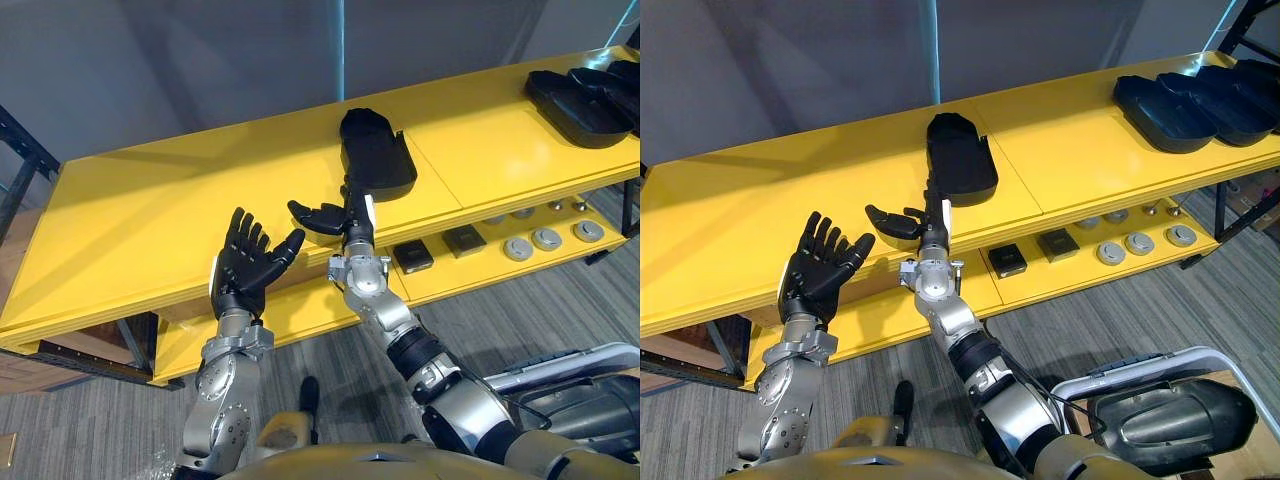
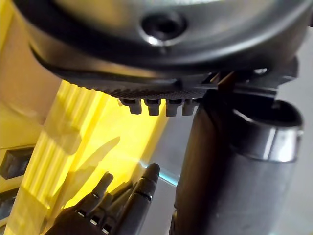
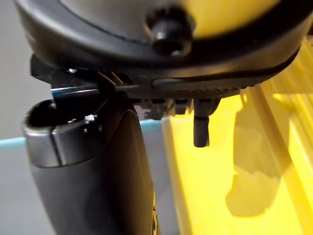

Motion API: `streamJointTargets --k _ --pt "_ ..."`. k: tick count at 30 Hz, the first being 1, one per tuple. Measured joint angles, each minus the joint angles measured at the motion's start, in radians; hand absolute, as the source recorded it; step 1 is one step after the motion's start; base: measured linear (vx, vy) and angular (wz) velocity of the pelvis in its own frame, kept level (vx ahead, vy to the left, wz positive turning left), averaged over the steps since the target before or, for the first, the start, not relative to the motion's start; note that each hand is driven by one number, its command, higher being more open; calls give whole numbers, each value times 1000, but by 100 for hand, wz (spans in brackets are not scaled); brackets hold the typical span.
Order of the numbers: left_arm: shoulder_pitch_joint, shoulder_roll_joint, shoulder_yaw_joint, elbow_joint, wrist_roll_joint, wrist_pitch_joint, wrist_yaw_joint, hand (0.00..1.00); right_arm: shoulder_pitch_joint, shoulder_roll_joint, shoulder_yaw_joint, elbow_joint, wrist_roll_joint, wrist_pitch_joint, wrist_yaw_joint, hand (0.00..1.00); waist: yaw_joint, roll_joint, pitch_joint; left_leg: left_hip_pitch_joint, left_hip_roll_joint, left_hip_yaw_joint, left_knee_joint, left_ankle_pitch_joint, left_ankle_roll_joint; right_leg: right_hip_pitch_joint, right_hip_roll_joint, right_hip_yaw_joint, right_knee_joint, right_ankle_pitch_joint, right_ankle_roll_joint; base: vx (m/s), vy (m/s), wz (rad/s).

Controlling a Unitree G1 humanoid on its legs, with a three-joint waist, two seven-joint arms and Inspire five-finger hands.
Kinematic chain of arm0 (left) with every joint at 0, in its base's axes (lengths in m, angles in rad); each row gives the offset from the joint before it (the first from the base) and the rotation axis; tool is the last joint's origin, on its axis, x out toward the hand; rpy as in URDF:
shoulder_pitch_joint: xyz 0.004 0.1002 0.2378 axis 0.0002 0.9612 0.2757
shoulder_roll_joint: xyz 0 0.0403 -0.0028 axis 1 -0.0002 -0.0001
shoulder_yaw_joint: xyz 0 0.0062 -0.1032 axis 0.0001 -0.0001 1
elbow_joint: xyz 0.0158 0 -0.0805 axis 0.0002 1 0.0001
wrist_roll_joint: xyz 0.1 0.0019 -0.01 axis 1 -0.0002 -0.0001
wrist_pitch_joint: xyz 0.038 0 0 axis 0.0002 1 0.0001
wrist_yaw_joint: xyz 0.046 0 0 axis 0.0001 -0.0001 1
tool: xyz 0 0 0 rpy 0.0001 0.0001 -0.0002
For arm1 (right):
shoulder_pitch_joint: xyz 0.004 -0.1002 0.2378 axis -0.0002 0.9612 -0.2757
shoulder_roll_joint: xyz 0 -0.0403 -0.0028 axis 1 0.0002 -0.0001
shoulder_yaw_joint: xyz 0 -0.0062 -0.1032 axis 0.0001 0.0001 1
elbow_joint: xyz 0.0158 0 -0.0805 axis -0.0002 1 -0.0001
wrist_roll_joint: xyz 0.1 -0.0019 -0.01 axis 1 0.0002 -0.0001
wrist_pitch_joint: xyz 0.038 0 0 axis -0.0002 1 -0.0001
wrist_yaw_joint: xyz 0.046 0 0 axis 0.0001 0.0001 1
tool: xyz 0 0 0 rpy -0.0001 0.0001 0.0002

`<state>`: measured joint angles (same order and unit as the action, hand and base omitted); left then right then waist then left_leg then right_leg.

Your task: Walk over and take three plastic housings, then place them on the shelf

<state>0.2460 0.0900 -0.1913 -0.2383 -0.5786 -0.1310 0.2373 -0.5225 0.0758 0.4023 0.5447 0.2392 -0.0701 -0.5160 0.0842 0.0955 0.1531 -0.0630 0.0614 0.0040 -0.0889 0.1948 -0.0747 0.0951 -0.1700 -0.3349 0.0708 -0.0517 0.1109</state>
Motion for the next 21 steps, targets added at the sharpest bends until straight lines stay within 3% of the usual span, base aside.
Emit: streamJointTargets --k 13,17,21 --pt "0 7 -26 0 0 0 4 100 5 -3 -23 -4 -2 -2 -8 100 -8 0 0 2 0 3 0 0 0 0 0 5 0 1 1 0 0 0" --pt "0 7 -26 0 0 0 4 100 22 -10 -28 -15 1 -13 68 100 -9 0 0 2 0 3 0 0 0 0 0 6 0 1 1 0 0 0" --pt "0 8 -21 0 2 0 -1 100 80 -56 -7 -94 7 -35 211 100 -11 0 -1 2 1 4 0 -1 0 -1 1 6 -1 1 1 0 0 0"
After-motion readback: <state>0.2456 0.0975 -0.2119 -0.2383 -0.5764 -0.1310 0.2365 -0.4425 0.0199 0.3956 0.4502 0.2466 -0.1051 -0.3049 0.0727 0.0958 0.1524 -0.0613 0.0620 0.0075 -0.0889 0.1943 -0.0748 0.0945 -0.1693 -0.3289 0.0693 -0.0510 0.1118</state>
